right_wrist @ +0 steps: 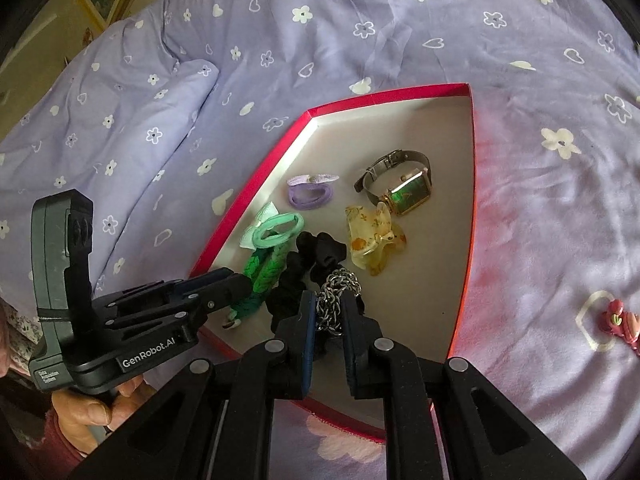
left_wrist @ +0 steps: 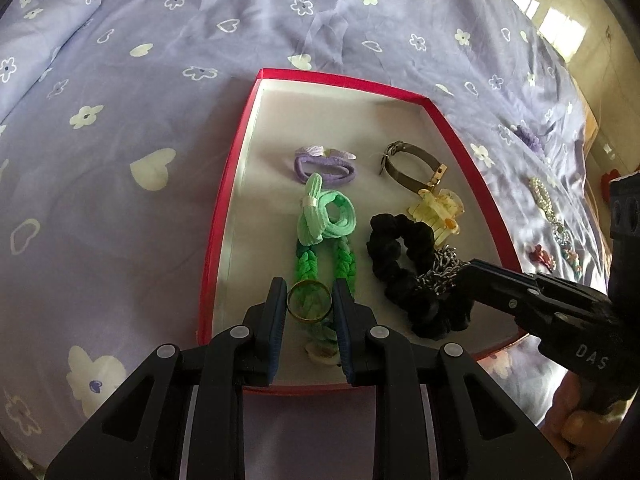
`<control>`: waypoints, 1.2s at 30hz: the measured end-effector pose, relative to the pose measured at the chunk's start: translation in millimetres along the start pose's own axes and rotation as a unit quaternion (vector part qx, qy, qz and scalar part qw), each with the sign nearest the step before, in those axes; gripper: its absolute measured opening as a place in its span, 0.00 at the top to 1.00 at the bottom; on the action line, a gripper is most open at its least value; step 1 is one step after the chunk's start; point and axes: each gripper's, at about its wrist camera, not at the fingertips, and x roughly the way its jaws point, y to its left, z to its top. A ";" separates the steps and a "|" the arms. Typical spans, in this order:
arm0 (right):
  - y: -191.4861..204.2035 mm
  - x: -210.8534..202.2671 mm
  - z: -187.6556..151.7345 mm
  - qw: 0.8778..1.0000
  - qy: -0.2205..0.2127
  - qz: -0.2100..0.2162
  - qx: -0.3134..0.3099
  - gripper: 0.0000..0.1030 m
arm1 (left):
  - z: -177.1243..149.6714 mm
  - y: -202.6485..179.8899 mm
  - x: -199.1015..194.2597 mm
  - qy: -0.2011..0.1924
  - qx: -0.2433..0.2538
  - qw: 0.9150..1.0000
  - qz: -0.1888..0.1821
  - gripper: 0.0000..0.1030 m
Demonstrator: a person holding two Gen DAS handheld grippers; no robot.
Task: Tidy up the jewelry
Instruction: 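Carry the ring and chain into the red box and open both tools, then move both tools back toward the pink heart clip and beaded bracelet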
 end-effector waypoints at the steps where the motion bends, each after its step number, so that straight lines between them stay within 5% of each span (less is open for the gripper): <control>1: -1.0 0.2 -0.1 1.000 0.001 0.000 0.002 0.84 | 0.1 0.2 0.0 0.000 -0.001 1.000 0.000 0.79; 9: -1.7 -1.7 -0.3 1.000 -0.001 0.007 0.010 0.82 | -0.2 1.4 0.5 0.004 -0.005 1.000 0.009 0.79; 14: -2.4 -9.4 0.5 1.000 -0.011 0.010 0.014 0.67 | -0.8 3.3 1.3 0.006 -0.009 1.000 0.012 0.74; 27: 1.1 -29.7 0.1 0.999 -0.031 0.014 0.014 0.67 | -1.4 3.0 0.8 0.009 -0.011 1.000 0.016 0.70; 36: -8.6 -57.7 -4.4 0.998 -0.054 0.013 0.028 0.55 | -2.6 0.8 -2.5 0.010 -0.011 1.000 0.019 0.66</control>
